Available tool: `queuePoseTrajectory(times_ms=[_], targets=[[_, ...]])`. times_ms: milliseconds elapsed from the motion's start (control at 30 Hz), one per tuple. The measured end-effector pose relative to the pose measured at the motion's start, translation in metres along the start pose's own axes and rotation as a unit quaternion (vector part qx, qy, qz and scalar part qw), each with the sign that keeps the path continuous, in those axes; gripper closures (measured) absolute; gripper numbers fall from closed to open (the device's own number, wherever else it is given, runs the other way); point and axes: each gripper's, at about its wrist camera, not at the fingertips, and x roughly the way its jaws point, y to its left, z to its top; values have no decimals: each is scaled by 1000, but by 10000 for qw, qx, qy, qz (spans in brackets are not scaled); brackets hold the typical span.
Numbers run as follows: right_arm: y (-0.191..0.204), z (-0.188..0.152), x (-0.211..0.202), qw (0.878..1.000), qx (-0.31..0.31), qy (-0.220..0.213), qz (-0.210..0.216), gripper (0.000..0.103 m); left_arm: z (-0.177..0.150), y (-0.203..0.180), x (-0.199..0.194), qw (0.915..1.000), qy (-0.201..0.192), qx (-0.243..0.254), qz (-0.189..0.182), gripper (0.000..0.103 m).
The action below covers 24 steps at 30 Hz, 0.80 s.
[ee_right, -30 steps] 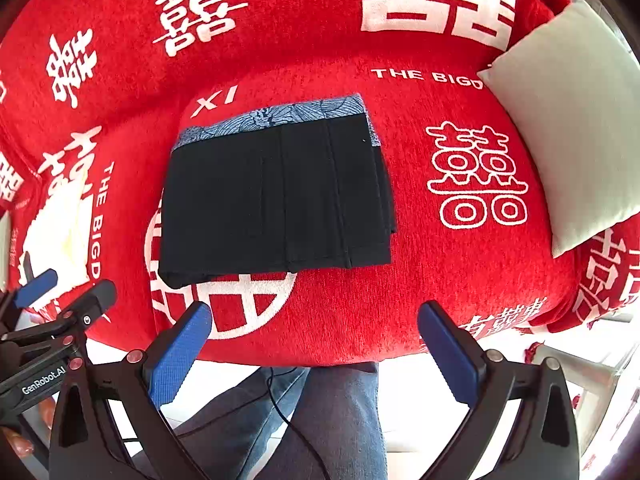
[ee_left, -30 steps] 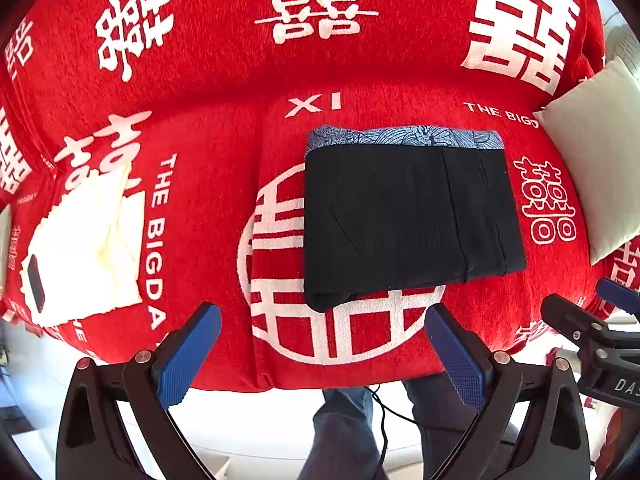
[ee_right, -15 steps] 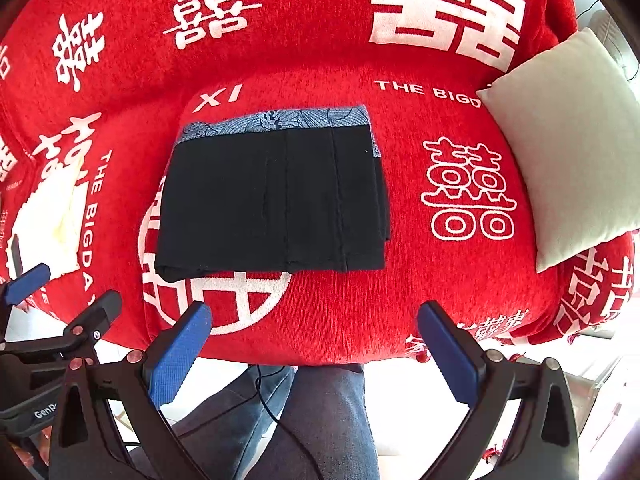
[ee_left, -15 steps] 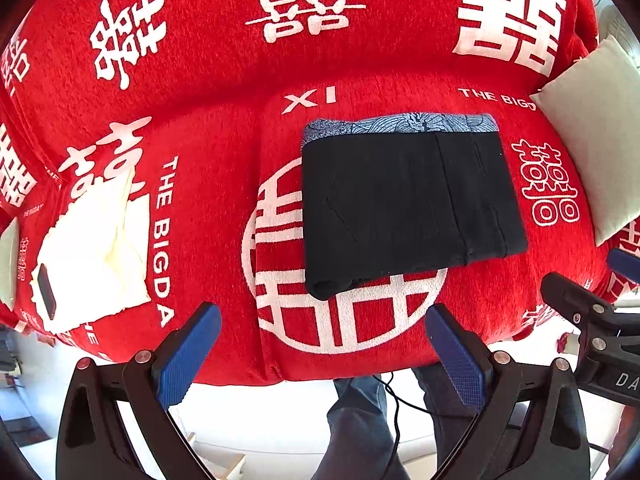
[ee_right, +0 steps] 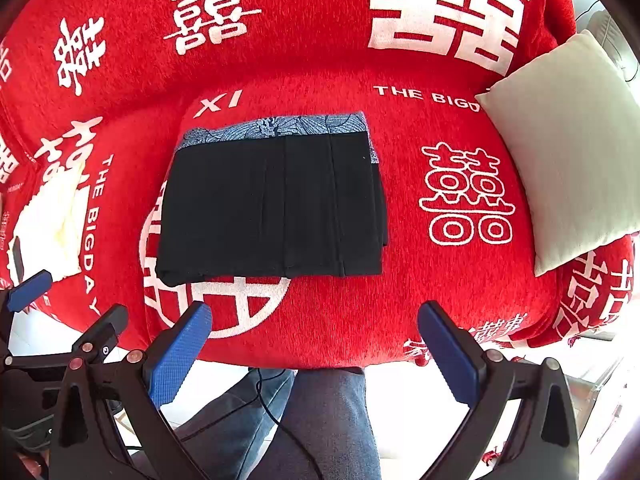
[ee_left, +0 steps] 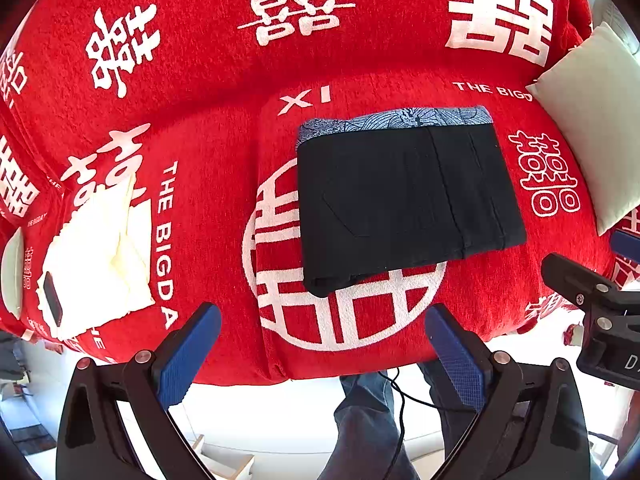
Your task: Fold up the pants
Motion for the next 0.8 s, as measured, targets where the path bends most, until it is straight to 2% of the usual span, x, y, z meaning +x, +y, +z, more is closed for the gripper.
queuePoseTrajectory(times_ms=[800], targets=[[1, 5, -1, 10000, -13, -14, -62, 0, 2, -1, 0, 9999, -35, 106, 43, 1]])
